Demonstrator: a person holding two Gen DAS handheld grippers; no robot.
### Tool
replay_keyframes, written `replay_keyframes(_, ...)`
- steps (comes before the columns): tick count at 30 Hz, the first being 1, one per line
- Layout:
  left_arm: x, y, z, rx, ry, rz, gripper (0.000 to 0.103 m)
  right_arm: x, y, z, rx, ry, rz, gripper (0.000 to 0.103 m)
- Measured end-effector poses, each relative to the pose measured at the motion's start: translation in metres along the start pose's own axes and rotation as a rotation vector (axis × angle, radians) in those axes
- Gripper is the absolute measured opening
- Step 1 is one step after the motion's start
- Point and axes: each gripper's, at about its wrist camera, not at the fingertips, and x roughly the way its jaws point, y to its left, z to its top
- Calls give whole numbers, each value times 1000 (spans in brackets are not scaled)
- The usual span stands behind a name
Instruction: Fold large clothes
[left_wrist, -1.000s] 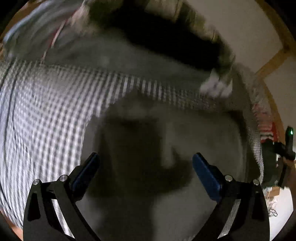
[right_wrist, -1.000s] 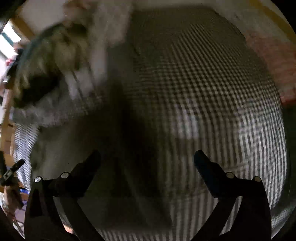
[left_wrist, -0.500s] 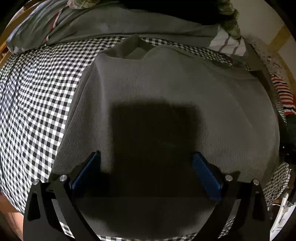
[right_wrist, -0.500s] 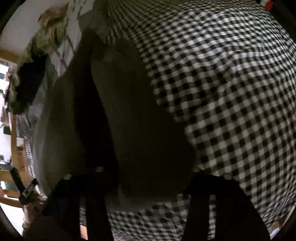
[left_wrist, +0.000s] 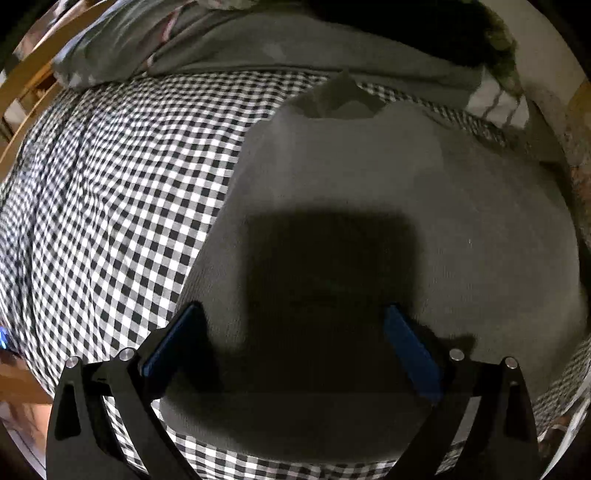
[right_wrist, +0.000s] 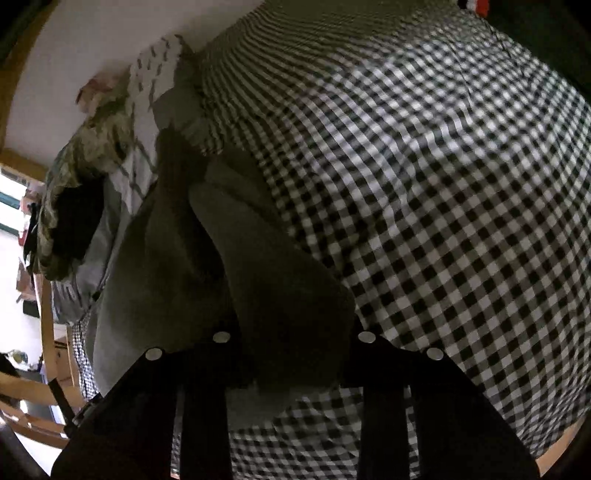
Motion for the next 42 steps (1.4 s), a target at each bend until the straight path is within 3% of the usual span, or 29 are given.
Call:
replay_keyframes(3, 0, 3, -4, -14, 14, -5, 98, 15, -6, -5, 5, 44, -21, 33)
replay_keyframes(5, -13, 0, 1, -30, 5, -23, 98, 14, -3, -4, 33, 57, -6, 49)
replay_keyframes(6, -26, -2, 4, -36, -17, -37, 98, 11, 1, -3, 44, 44, 11, 81)
replay_keyframes(7, -40, -4, 8, -45, -49, -65, 98, -1, 4, 0, 66, 11, 47, 96)
replay_keyframes(9, -66, -10, 13, -65, -110, -120, 98, -23, 9, 5, 82, -44, 82, 100)
replay_keyframes(11, -82, -23, 12, -93, -135, -256, 98, -29, 13, 1, 97, -30, 84, 100)
replay_keyframes(13, -77, -41, 6, -103, -110, -391, 98, -26, 14, -15, 129, 6, 117, 100)
replay_keyframes(16, -50, -85, -7, -23, -36, -473, 98, -9, 24, -49, 131, 72, 213, 100)
replay_keyframes(17, -41, -99, -12, 10, -19, -472, 98, -1, 29, -61, 143, 91, 248, 100)
replay_keyframes(20, -20, -121, -21, 91, -45, -358, 98, 21, 48, -94, 143, 144, 292, 100)
replay_keyframes(25, -9, -139, -16, 178, -28, -230, 99, 44, 62, -131, 167, 193, 277, 99)
replay_keyframes(27, -2, -142, -13, 188, -17, -199, 99, 41, 68, -135, 153, 171, 238, 99)
replay_keyframes(30, -6, -147, -11, 194, 7, -158, 99, 10, 104, -130, -59, 33, 171, 99)
replay_keyframes(32, -13, -148, -11, 195, 10, -144, 99, -11, 148, -121, -306, -105, 115, 99)
replay_keyframes(34, -12, -149, -15, 211, 0, -139, 99, -5, 179, -113, -483, -172, 27, 99)
replay_keyframes(37, -8, -149, -20, 249, -16, -113, 99, 48, 194, -93, -567, -81, -85, 99)
replay_keyframes(38, -7, -150, -20, 252, -15, -109, 99, 74, 192, -87, -569, -1, -138, 99)
replay_keyframes(40, -4, -153, -19, 271, -2, -89, 99, 113, 182, -82, -555, 125, -129, 101)
replay_keyframes(42, -7, -155, -13, 257, 23, -86, 99, 117, 186, -78, -592, 140, -128, 101)
